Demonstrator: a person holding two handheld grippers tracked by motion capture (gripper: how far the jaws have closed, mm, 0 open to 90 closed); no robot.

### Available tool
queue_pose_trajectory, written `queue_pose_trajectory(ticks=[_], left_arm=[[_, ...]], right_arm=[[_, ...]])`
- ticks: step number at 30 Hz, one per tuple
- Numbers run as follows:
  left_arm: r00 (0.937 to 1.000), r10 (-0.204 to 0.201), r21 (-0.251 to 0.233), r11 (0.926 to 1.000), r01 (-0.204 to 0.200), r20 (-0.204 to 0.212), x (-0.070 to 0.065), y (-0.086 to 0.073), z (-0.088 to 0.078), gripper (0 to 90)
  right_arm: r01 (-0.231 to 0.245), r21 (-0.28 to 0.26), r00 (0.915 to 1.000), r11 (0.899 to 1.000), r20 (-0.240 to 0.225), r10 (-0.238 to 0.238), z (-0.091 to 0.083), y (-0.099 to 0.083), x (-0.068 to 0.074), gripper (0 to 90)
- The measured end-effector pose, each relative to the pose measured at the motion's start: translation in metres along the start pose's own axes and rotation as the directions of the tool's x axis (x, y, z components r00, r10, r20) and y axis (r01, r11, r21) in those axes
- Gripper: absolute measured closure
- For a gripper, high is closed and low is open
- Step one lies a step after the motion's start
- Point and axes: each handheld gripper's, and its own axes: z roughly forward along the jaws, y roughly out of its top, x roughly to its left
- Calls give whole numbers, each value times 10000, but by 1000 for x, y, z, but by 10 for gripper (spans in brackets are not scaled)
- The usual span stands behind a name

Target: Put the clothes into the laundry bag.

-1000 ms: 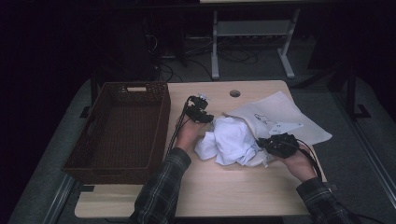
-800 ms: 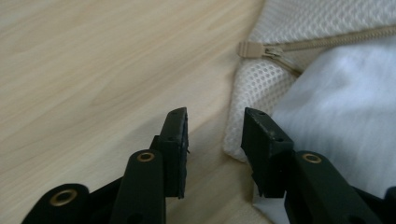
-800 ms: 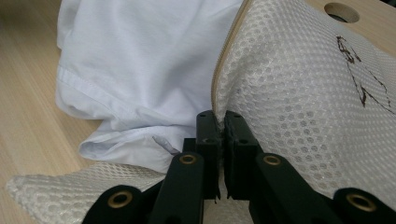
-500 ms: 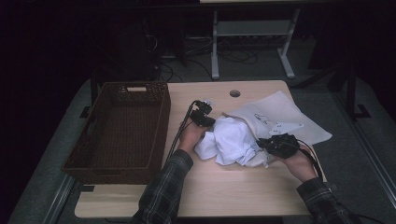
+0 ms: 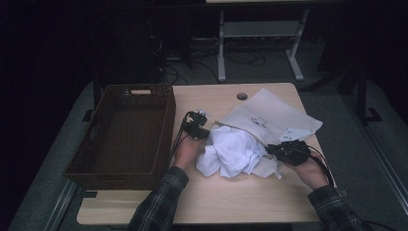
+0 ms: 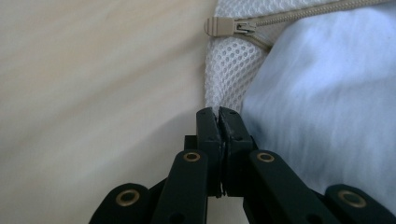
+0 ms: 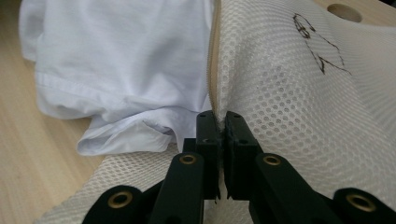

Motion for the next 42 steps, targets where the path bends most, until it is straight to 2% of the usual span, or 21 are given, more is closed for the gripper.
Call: queue_pose_trajectory(ticks=[2, 6, 7, 8, 11, 14, 17, 20, 23, 25, 28, 29, 31, 34, 35, 36, 37, 39, 40, 41, 42], left_arm=[[10000, -74, -45, 10000, 74, 2, -3, -13, -12, 874], [10000, 27, -274, 9996, -29, -74, -7, -18, -23, 851], [10000, 23, -380, 9993, -25, -54, -7, -19, -27, 796], [10000, -55, -595, 9982, 55, 16, -7, -20, -32, 796], [9985, -189, -1238, 9920, 250, 505, -7, -20, -51, 697], [9944, 296, -1725, 9849, -118, 1013, -16, -18, -70, 623], [9816, 1036, -2020, 9769, -702, 1602, -33, -19, -84, 561], [9592, 1756, -2230, 9667, -1255, 2214, -52, -21, -93, 509], [9348, 2445, -2389, 9535, -1835, 2577, -72, -21, -98, 499], [9179, 2849, -2432, 9447, -2201, 2761, -85, -22, -98, 494], [8901, 3552, -2264, 9275, -2975, 2855, -103, -25, -91, 467], [8830, 3762, -2154, 9212, -3240, 2808, -108, -27, -87, 453], [8724, 4020, -1799, 9139, -3639, 2779, -116, -30, -76, 447], [8592, 4086, -1380, 9127, -3846, 3079, -123, -37, -59, 434], [8567, 4129, -1211, 9106, -3951, 3091, -125, -39, -54, 432], [8503, 4246, -1025, 9044, -4141, 3109, -126, -40, -50, 431], [8509, 4237, -910, 9043, -4171, 3107, -127, -41, -46, 427], [8484, 4368, -620, 8961, -4395, 2991, -128, -45, -38, 421], [8491, 4380, -496, 8946, -4442, 2951, -128, -46, -35, 421], [8538, 4346, -458, 8964, -4409, 2865, -129, -48, -33, 425], [8516, 4451, -353, 8904, -4538, 2768, -129, -49, -31, 439]], right_arm=[[125, -11, 9999, 9999, -98, -125, 0, 1, 3, 849], [177, 51, 9998, 9998, -125, -176, 1, 3, 6, 849], [178, 34, 9997, 9998, -136, -178, 1, 3, 7, 849], [178, 34, 9997, 9998, -136, -178, 1, 3, 7, 849], [169, -11, 9997, 9999, -182, -169, 0, 3, 6, 849], [138, -29, 9997, 9999, -215, -138, 0, 3, 6, 849], [164, -17, 9996, 9999, -226, -164, 0, 3, 6, 849], [137, 11, 9997, 9999, -214, -137, 0, 3, 6, 849], [146, 26, 9996, 9999, -221, -146, 0, 3, 7, 848], [149, 28, 9996, 9999, -226, -148, 0, 3, 7, 849], [144, 20, 9996, 9999, -236, -144, 0, 3, 7, 848], [152, 28, 9996, 9999, -251, -151, 0, 2, 8, 849], [144, 35, 9996, 9999, -262, -143, -1, 2, 8, 849], [167, 27, 9995, 9999, -282, -166, -1, 2, 8, 849], [164, 31, 9995, 9999, -282, -164, -1, 2, 8, 849], [164, 35, 9995, 9999, -283, -163, -1, 2, 8, 848], [171, 40, 9994, 9998, -295, -170, -1, 2, 7, 848], [170, 50, 9994, 9998, -296, -168, -1, 2, 7, 848], [165, 51, 9994, 9999, -302, -164, -1, 2, 7, 849], [165, 45, 9994, 9999, -304, -163, -1, 1, 7, 849], [166, 55, 9994, 9998, -305, -164, -1, 1, 7, 849]])
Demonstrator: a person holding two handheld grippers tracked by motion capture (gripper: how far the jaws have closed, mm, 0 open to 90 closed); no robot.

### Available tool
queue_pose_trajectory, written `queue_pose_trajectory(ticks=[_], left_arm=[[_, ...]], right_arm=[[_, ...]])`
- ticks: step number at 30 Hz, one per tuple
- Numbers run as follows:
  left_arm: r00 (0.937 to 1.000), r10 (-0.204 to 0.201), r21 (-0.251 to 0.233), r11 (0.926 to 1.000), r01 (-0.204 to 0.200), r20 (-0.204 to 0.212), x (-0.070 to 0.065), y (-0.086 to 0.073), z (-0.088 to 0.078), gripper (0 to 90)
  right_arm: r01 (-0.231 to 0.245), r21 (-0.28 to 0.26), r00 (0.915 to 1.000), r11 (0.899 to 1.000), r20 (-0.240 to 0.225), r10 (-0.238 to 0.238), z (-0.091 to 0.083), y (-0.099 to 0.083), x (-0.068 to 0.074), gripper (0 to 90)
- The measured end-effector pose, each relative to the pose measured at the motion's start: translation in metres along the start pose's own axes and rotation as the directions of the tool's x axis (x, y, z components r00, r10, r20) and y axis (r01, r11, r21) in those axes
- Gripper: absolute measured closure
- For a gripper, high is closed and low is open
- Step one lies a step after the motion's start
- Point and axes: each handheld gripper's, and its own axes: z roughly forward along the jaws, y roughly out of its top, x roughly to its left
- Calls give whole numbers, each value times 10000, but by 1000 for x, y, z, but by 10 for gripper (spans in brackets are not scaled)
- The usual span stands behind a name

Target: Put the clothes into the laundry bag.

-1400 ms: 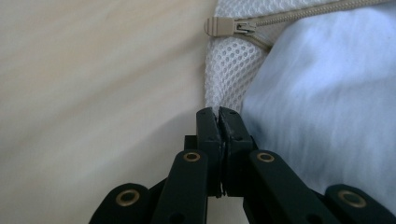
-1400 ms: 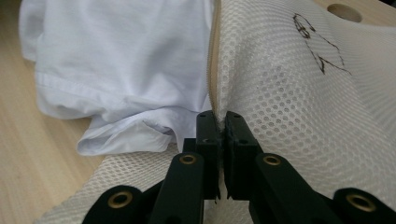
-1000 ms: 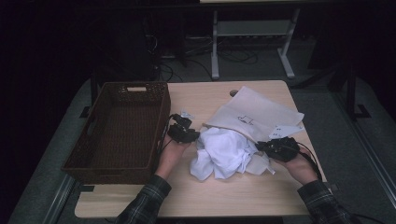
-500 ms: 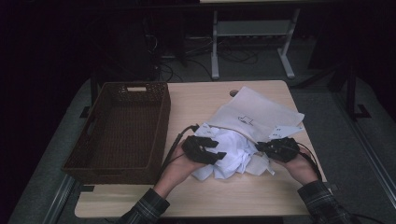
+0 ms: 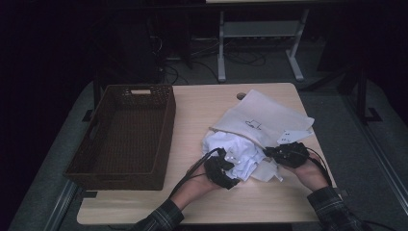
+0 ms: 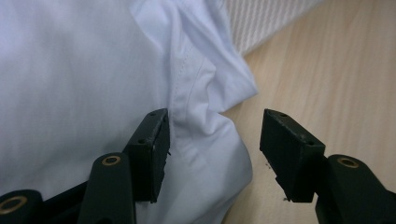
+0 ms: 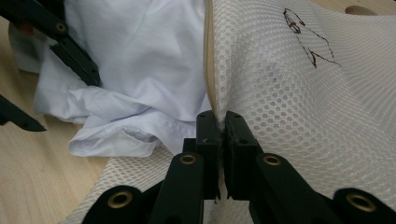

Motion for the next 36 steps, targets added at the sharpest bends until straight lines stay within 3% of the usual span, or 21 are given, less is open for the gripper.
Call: queue_pose_trajectory(ticks=[4, 6, 8, 9, 11, 12, 13, 14, 15, 19, 22, 23, 27, 28, 36], left_arm=[[9995, -74, 54, 10000, 75, -301, 3, -2, 1, 575], [9990, -144, 11, 9999, 145, -424, 4, -2, 2, 652], [9983, -249, -46, 9997, 247, -521, 6, -3, 2, 747], [9982, -268, -74, 9996, 265, -541, 6, -3, 2, 747], [9982, -361, -159, 9992, 354, -486, 7, -4, 2, 775], [9981, -397, -194, 9991, 388, -462, 8, -5, 1, 798], [9981, -422, -212, 9989, 413, -441, 9, -5, 1, 798], [9980, -450, -254, 9987, 439, -435, 9, -5, 2, 822], [9982, -408, -208, 9990, 399, -438, 9, -5, 1, 822], [9977, -531, -218, 9984, 522, -426, 9, -5, 1, 844], [9977, -576, -208, 9982, 569, -358, 10, -5, 1, 848], [9975, -649, -233, 9977, 642, -286, 11, -5, 1, 853], [9965, -800, -282, 9964, 794, -229, 11, -5, 0, 864], [9960, -880, -314, 9957, 875, -167, 11, -4, -1, 869], [9956, -939, -656, 9934, 936, -27, 7, 4, -6, 875]], right_arm=[[-33, 22, 10000, 10000, -9, 33, 0, -1, 0, 839], [-109, 37, 9999, 9999, -62, 110, -2, 0, -1, 757], [-302, -181, 9993, 9994, -245, 297, -15, 1, 2, 688], [-302, -181, 9993, 9994, -245, 297, -15, 1, 2, 688], [-472, -255, 9964, 9986, -716, 453, -23, 1, 8, 653], [-372, -212, 9946, 9991, -979, 350, -26, -1, 18, 630], [-372, -212, 9946, 9991, -979, 350, -26, -1, 18, 630], [-321, 30, 9909, 9995, -1305, 322, -24, -4, 31, 612], [-321, 30, 9909, 9995, -1305, 322, -24, -4, 31, 612], [38, 672, 9911, 9977, -1333, 52, -11, -14, 54, 598], [262, 1053, 9927, 9941, -1197, -135, -3, -16, 59, 595], [445, 1415, 9948, 9889, -967, -309, 9, -19, 62, 619], [581, 1739, 9960, 9831, -770, -452, 17, -21, 63, 648], [643, 1975, 9965, 9782, -650, -524, 22, -22, 64, 698], [606, 2158, 9971, 9746, -573, -493, 26, -22, 61, 875]])
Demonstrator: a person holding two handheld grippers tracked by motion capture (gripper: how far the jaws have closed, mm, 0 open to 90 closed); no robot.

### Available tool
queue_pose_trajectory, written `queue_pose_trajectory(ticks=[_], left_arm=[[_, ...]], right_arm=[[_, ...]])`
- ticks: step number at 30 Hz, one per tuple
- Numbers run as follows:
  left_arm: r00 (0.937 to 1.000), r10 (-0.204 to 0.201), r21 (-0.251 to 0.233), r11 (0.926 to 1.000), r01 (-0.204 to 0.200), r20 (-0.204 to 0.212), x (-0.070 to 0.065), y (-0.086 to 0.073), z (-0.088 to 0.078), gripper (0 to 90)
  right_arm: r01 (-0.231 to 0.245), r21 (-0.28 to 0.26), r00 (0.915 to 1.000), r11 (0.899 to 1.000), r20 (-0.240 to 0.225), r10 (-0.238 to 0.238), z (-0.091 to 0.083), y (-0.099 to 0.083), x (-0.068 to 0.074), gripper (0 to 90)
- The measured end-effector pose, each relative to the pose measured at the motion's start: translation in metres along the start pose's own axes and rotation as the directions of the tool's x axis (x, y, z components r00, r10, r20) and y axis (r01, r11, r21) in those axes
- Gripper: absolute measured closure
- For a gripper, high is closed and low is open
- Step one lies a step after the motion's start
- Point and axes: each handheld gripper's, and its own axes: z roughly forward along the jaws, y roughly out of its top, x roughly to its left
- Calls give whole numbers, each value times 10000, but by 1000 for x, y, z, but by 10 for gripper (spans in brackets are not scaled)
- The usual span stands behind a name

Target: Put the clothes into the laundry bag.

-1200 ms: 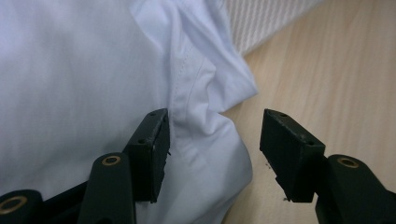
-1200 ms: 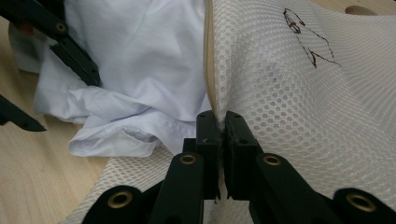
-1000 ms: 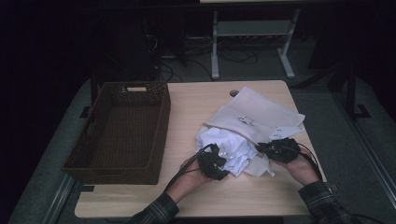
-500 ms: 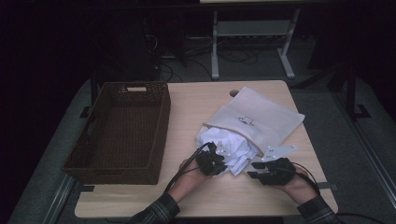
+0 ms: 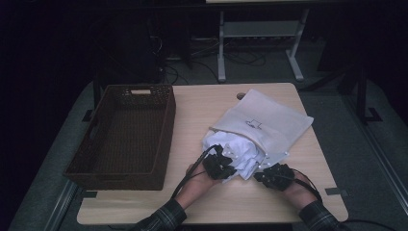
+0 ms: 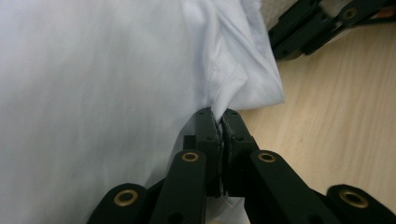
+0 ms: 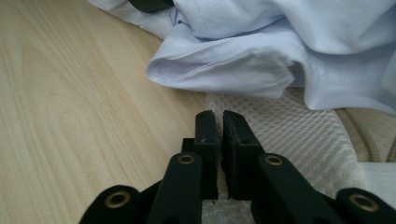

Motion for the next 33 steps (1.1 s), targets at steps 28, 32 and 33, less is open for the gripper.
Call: queue_pose_trajectory(ticks=[28, 32, 33], left_arm=[[9930, -553, -770, 9959, 474, -1044, 19, 87, 39, 875], [9866, -768, -828, 9944, 654, -1436, 22, 95, 47, 875], [9849, -805, -828, 9942, 684, -1534, 22, 97, 49, 875]], right_arm=[[240, 18, 9992, 9997, -325, -239, -1, -2, 1, 898], [326, 31, 9989, 9995, -336, -325, -2, -2, 1, 898], [339, 33, 9989, 9994, -327, -338, -2, -2, 1, 898]])
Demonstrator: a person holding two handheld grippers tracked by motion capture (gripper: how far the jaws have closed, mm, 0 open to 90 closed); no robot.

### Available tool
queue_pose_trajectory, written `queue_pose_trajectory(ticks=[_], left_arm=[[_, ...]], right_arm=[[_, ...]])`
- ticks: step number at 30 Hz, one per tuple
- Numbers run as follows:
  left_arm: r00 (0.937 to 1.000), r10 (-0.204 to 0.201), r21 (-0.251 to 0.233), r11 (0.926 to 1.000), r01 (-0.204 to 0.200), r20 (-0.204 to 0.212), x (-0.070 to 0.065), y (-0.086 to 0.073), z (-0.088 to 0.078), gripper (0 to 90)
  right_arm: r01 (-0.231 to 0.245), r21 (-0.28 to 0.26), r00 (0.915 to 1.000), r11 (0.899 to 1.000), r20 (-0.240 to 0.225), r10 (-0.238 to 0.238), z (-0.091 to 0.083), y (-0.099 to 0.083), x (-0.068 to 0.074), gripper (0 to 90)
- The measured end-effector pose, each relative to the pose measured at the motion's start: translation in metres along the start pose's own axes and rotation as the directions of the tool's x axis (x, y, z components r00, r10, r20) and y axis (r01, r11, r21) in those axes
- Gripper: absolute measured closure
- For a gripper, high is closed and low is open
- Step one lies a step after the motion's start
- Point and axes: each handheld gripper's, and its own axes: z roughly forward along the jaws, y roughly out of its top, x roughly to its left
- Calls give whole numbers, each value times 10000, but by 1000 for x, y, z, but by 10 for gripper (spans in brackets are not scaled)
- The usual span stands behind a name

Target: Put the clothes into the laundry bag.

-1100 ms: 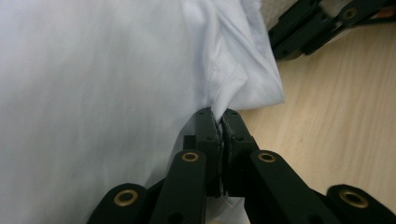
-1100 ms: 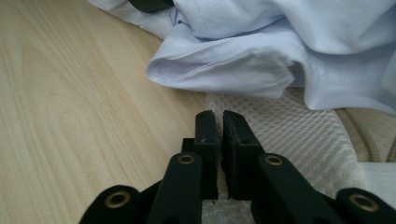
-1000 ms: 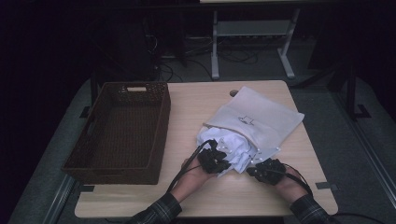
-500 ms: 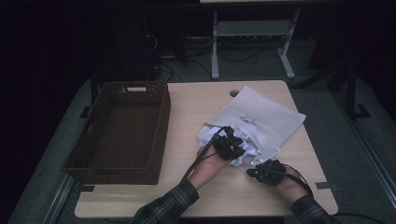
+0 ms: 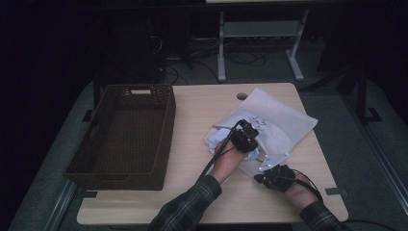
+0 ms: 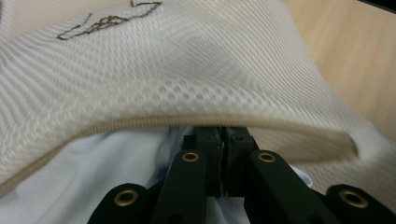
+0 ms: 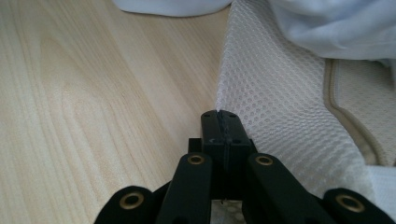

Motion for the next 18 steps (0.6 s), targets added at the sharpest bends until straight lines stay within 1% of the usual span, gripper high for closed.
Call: queue_pose_trajectory(ticks=[2, 5, 8, 10, 13, 14, 17, 18], left_arm=[[9999, -84, 43, 10000, 84, -60, -1, 1, 4, 874], [10000, -80, 70, 9999, 80, 55, -4, 1, 8, 857], [9993, -158, 46, 9999, 157, 346, -5, 0, 4, 817], [9983, -243, -37, 9997, 245, 528, -7, -2, -2, 773], [9969, -154, -161, 9997, 167, 768, -9, -6, -14, 746], [9963, -85, -170, 9998, 100, 855, -9, -7, -19, 735], [9935, -160, -395, 9990, 206, 1130, -8, -12, -35, 702], [9932, -140, -440, 9988, 192, 1152, -8, -13, -41, 693]], right_arm=[[45, -5, 10000, 10000, 6, -45, 0, 0, 0, 898], [74, -13, 10000, 10000, 22, -74, 0, 0, 0, 897], [86, -13, 10000, 10000, 14, -86, 0, 0, 0, 897], [86, -32, 10000, 10000, -14, -86, 0, -1, 0, 896], [69, -59, 10000, 10000, -70, -69, 0, -1, -1, 896], [40, -62, 10000, 10000, -69, -41, 0, -1, -1, 895], [19, -46, 10000, 10000, -76, -19, 0, -1, 0, 894], [25, -49, 10000, 10000, -79, -26, 0, -1, 0, 894]])
